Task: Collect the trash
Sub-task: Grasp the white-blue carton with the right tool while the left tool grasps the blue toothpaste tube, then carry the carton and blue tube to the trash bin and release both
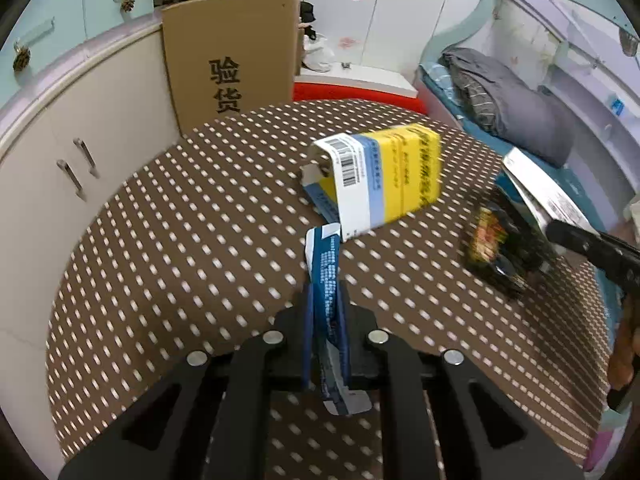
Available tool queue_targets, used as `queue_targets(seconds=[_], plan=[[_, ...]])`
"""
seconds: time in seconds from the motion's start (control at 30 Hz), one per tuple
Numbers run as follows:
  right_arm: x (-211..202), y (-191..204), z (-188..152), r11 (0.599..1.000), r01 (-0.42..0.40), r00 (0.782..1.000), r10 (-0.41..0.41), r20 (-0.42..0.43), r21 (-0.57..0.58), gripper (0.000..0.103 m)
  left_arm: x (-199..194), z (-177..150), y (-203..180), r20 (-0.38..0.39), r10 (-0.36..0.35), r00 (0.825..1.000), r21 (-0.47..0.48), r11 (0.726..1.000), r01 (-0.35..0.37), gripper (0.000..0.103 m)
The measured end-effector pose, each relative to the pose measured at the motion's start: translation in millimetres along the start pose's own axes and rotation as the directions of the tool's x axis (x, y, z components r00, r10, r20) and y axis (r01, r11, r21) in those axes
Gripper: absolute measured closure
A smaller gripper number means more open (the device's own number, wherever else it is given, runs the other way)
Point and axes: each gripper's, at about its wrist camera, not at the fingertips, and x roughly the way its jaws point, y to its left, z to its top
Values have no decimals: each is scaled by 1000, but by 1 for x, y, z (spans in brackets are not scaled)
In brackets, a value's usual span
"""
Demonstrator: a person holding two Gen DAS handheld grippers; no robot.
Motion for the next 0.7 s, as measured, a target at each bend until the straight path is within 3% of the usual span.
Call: queue_targets(seconds=[0.23, 0.43, 0.7], plan=[[-35, -15, -2, 999, -20, 997, 16, 76, 49, 81, -30, -11, -19, 39, -67, 997, 7, 998, 67, 93], [-73, -24, 3, 998, -9, 988, -1, 152, 65, 81, -63, 0, -45, 113, -123, 986, 52, 992, 117, 93], [-142, -51, 2, 991, 44, 955, -79, 286, 126, 81, -90, 39, -112, 189, -242, 952, 186, 960, 208, 93]])
